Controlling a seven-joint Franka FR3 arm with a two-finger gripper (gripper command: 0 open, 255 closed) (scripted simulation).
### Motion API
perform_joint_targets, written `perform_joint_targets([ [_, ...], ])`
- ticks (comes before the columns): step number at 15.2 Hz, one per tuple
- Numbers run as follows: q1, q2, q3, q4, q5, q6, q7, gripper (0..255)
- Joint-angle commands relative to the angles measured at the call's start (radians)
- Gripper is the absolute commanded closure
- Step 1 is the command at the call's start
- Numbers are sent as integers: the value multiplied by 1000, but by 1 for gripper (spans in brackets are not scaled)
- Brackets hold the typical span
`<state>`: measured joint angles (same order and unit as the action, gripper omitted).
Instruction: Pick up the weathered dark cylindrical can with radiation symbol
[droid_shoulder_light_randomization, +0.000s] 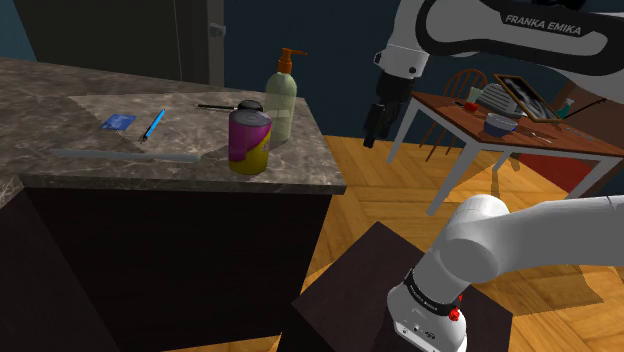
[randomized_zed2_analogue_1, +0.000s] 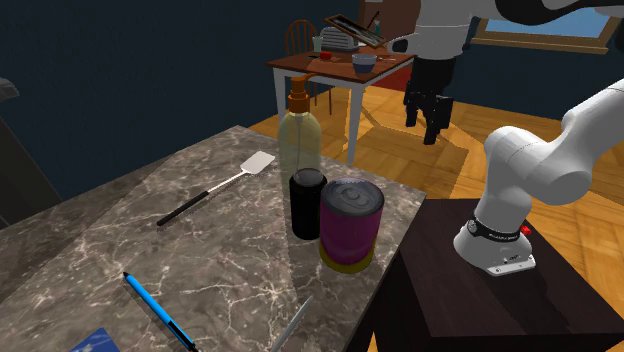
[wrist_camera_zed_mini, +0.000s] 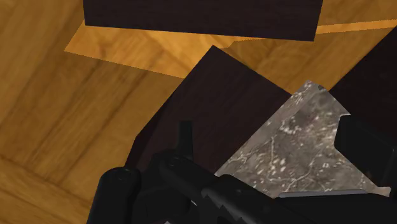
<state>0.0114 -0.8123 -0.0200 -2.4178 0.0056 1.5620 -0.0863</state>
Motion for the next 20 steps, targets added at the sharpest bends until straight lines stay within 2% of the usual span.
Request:
perform_joint_targets([
  [1, 0, 0, 0, 0, 0, 0, 0, 0],
  [6, 15, 143, 87, 98, 48, 71, 119, 0],
  [11, 19, 300, 165, 227, 65, 124, 236, 0],
  [20, 19, 612, 289, 541, 13, 157, 455, 0],
])
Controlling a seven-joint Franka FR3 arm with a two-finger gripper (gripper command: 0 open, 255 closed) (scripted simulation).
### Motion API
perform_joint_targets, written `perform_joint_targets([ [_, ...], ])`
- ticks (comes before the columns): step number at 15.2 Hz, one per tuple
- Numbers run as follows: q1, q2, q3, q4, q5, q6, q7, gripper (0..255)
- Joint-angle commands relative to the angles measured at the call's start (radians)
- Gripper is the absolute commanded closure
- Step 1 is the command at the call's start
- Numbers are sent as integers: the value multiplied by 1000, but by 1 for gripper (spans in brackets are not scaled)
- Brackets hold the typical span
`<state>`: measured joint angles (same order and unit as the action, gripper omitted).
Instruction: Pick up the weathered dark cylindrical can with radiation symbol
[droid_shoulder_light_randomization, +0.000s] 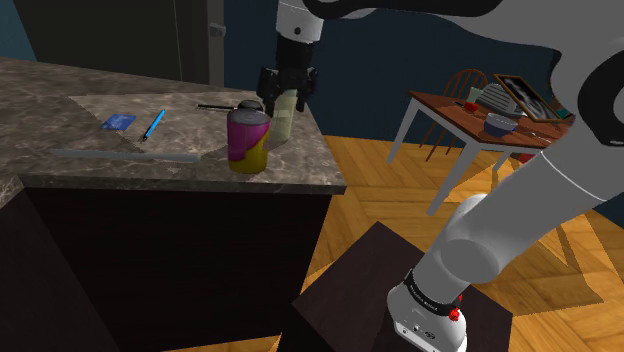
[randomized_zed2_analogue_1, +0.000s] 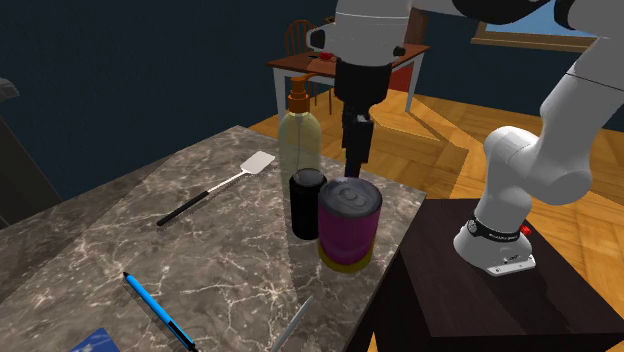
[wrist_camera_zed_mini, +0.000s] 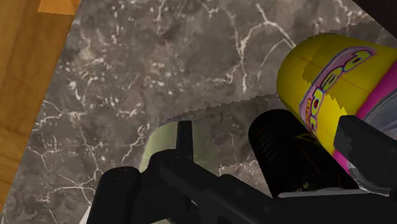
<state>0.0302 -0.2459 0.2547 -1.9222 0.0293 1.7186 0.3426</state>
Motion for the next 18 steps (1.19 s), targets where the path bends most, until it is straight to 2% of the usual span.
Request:
perform_joint_targets([
  [1, 3, 84, 26, 88, -23, -2, 52, 0],
  [5, 21, 245, 65, 280, -87, -29, 152, 0],
  [13, 21, 234, 62, 165, -84, 76, 155, 0],
  [15, 21, 234, 62, 165, -84, 76, 155, 0],
  [16, 21, 233, 63, 163, -84, 76, 155, 255],
  [18, 21, 234, 63, 165, -85, 76, 156, 255],
])
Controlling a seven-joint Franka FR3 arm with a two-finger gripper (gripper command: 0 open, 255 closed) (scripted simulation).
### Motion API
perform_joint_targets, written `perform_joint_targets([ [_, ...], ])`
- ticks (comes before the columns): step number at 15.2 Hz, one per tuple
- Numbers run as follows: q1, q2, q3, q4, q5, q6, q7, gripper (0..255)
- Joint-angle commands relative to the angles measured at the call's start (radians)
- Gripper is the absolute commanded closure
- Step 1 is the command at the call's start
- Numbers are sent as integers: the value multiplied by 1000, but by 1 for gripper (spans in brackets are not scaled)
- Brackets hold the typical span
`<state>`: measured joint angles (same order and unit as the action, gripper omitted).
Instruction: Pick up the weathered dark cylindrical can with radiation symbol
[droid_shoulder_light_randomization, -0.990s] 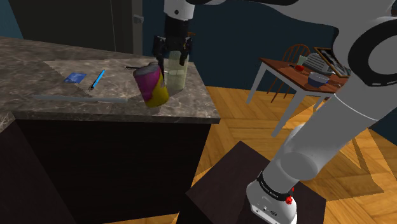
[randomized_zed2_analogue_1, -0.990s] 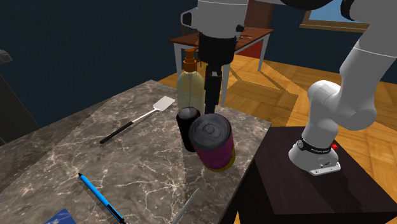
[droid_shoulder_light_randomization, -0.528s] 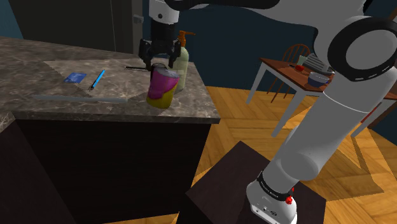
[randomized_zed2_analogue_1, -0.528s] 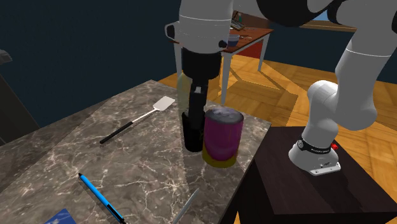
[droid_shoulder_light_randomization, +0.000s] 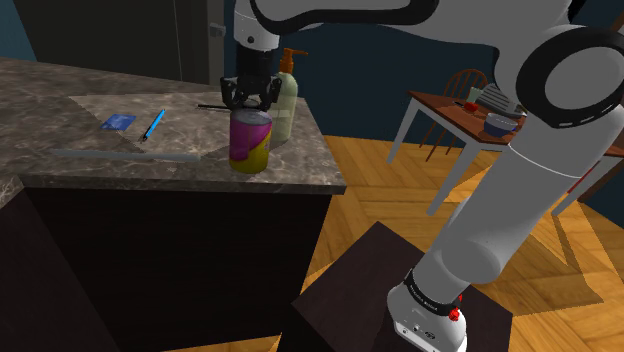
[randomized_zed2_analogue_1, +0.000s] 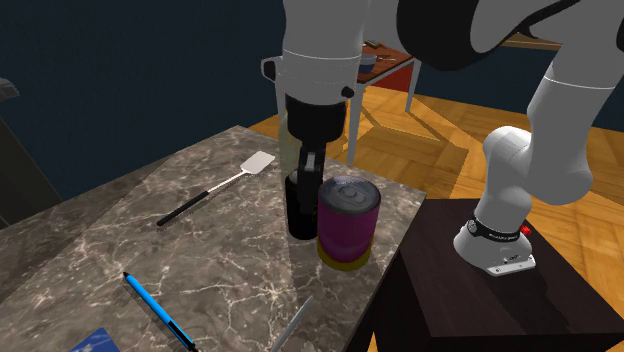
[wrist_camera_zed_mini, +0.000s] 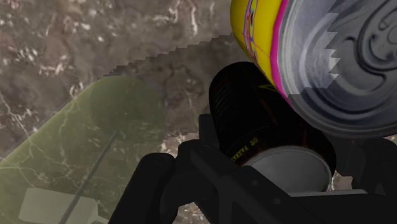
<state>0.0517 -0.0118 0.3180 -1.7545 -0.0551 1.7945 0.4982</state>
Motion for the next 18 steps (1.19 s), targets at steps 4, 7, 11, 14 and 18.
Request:
perform_joint_targets([
  [4, 0, 3, 0, 1, -1, -1, 1, 255],
  [7, -1, 0, -1, -3, 0, 0, -1, 255],
  [11, 0, 4, 0, 56, -1, -55, -3, 255],
  [14, 1, 10, 1, 104, -2, -97, -3, 255],
  [18, 2, 22, 2, 172, -6, -154, -3, 255],
])
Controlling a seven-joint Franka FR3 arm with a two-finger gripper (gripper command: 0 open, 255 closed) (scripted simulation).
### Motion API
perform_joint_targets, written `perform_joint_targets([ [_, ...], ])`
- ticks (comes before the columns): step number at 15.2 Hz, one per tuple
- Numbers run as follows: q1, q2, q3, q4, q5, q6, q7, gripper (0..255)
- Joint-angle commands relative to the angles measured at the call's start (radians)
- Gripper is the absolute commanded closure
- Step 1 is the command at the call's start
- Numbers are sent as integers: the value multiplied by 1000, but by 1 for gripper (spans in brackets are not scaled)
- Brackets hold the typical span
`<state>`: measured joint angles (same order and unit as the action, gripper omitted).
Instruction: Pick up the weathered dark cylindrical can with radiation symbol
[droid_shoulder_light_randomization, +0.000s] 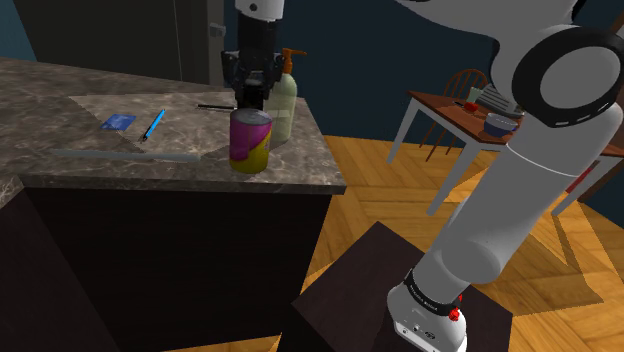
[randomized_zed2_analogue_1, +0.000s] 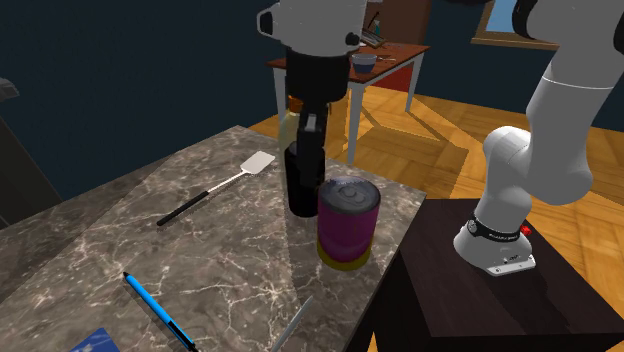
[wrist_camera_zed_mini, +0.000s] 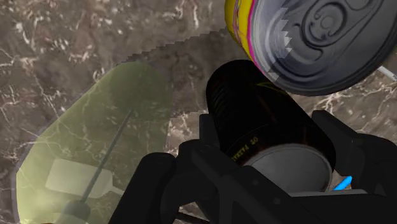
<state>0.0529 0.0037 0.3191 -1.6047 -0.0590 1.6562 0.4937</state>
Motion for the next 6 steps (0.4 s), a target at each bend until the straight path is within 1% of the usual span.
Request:
perform_joint_targets([
  [1, 1, 11, 1, 40, -3, -30, 1, 255],
  [4, 3, 24, 3, 97, -8, -75, 2, 255],
  [6, 4, 24, 3, 100, -8, -77, 2, 255],
])
